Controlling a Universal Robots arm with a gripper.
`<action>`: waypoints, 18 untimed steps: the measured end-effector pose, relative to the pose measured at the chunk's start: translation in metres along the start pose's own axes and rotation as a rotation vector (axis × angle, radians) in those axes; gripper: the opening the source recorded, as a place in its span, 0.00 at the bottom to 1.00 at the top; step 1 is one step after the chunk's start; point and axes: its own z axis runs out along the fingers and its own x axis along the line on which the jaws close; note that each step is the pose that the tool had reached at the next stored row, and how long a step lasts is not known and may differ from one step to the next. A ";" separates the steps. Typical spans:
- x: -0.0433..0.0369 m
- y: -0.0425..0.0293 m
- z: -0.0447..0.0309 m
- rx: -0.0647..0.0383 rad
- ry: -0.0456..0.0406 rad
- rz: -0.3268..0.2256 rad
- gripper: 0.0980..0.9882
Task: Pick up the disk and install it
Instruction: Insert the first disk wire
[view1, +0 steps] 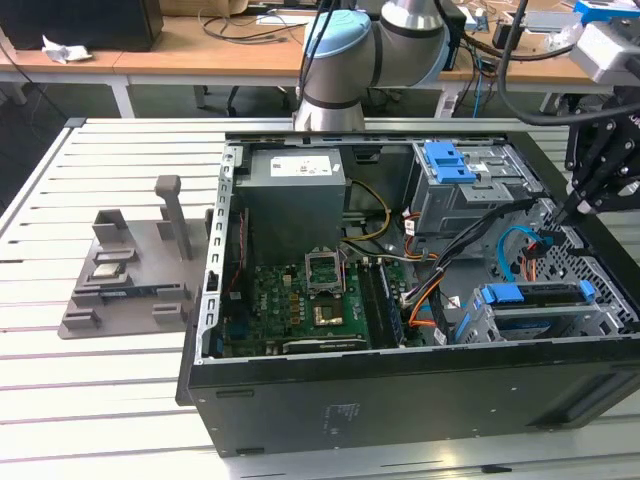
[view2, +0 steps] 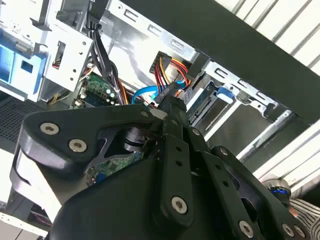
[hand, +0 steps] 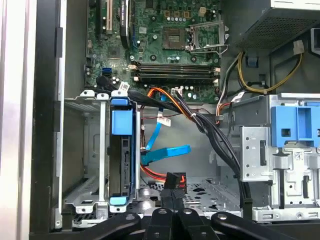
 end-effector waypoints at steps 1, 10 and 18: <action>-0.0012 0.0017 0.0072 0.000 -0.0001 0.000 0.01; -0.0013 0.0017 0.0076 0.000 0.0001 0.000 0.08; -0.0014 0.0018 0.0095 0.000 0.0190 0.001 0.30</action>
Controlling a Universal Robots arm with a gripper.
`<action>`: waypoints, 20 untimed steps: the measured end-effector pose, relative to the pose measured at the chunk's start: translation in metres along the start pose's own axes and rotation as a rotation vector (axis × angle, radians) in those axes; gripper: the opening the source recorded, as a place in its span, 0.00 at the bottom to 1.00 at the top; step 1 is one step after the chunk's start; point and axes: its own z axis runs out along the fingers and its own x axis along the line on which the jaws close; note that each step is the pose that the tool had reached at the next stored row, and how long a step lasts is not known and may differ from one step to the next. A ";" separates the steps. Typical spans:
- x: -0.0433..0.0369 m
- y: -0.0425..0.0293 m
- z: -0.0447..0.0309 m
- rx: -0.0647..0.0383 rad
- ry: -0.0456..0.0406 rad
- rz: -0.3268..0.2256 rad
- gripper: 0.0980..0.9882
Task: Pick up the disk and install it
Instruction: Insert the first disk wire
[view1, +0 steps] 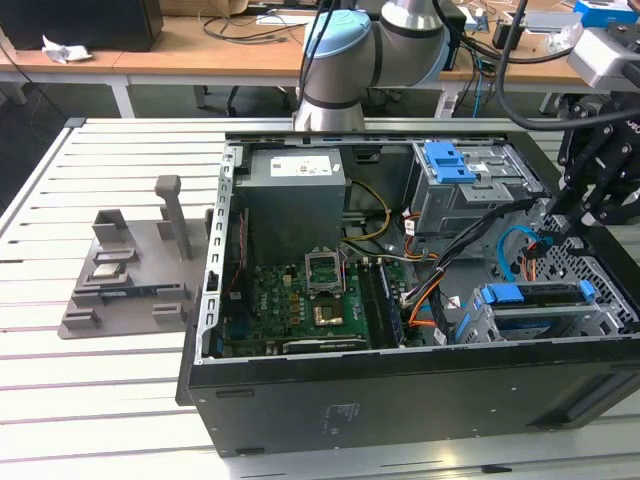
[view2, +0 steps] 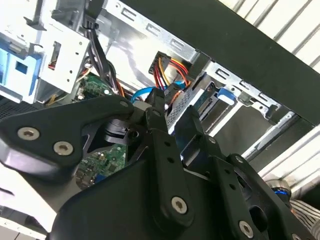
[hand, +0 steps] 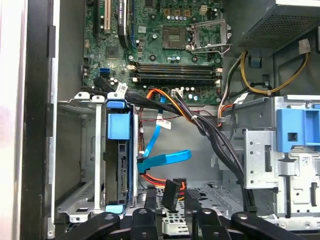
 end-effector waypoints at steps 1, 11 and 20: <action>-0.0010 -0.0001 0.0022 0.000 0.0077 0.000 0.30; -0.0077 -0.0013 0.0198 0.000 0.0487 0.003 0.30; -0.0079 -0.0015 0.0234 -0.001 0.0491 0.003 0.21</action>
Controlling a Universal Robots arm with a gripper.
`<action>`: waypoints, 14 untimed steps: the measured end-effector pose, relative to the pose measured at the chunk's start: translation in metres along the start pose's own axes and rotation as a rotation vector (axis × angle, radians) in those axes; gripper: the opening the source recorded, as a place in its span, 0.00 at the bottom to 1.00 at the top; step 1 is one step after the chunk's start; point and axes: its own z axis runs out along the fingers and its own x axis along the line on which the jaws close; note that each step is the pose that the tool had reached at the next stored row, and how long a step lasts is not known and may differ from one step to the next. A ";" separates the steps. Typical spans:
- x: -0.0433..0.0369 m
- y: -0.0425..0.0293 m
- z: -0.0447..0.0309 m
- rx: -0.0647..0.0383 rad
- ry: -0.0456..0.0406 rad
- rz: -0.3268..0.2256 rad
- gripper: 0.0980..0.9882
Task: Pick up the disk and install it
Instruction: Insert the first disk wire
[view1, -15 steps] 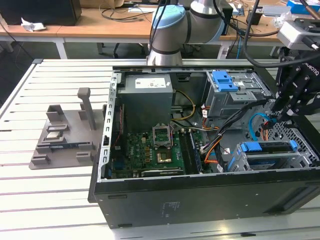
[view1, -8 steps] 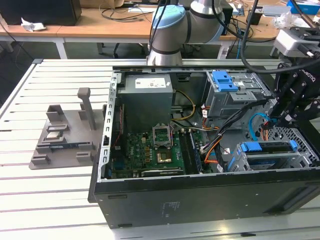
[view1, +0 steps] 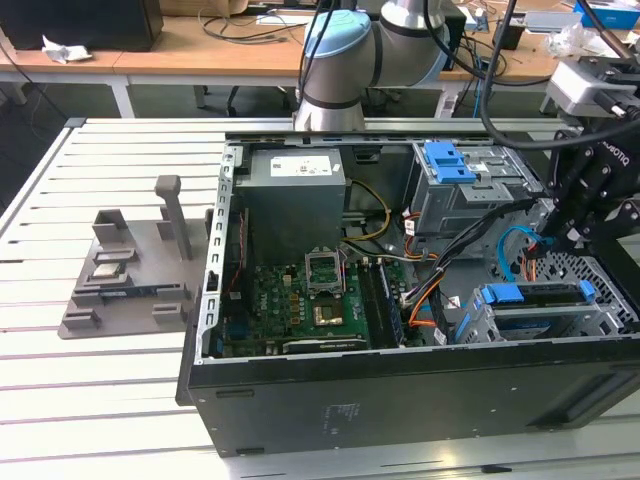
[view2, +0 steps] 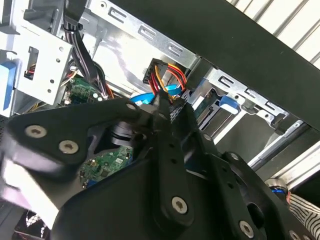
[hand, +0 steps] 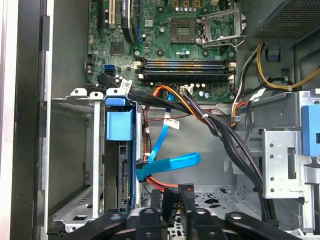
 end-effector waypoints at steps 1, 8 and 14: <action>0.0000 0.0000 0.0002 0.000 -0.0001 0.000 0.21; 0.0000 -0.0001 0.0018 0.000 0.0000 0.000 0.11; 0.0137 0.0054 0.0023 0.000 0.0000 0.000 0.11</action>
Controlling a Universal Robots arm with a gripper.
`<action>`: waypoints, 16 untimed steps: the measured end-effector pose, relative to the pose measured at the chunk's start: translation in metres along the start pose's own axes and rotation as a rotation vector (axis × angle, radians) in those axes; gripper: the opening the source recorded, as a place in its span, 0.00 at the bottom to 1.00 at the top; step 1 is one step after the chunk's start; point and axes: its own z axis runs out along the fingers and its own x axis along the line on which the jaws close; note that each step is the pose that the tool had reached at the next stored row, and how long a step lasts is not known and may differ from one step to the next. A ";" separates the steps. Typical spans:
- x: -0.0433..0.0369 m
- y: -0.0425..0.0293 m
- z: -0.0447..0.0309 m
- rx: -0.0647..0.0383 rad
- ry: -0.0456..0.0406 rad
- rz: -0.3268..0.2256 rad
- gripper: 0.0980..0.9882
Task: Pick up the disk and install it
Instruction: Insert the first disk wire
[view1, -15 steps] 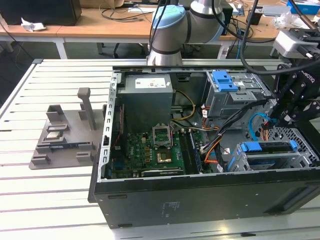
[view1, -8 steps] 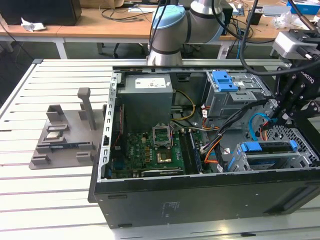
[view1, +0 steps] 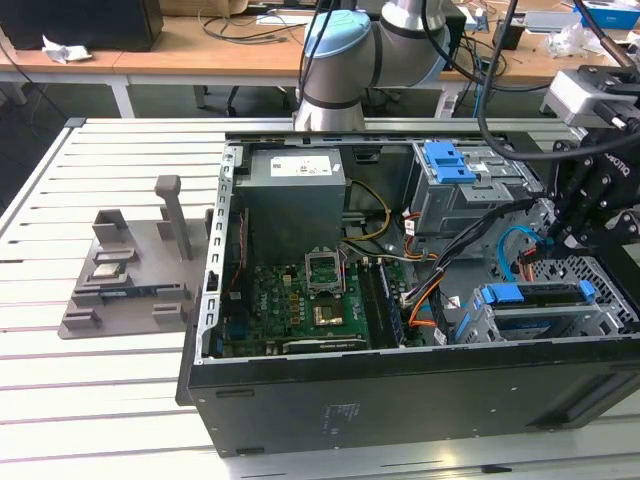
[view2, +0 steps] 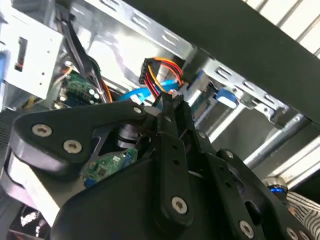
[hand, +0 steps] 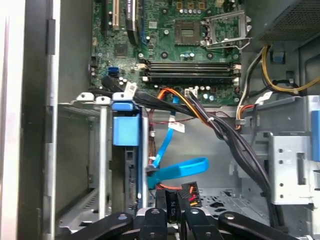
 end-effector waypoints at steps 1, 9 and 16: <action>0.0045 0.0001 0.0001 0.000 -0.0001 0.000 0.11; 0.0141 0.0001 0.0001 0.000 0.0000 0.000 0.20; 0.0145 0.0001 0.0001 0.000 0.0000 0.000 0.07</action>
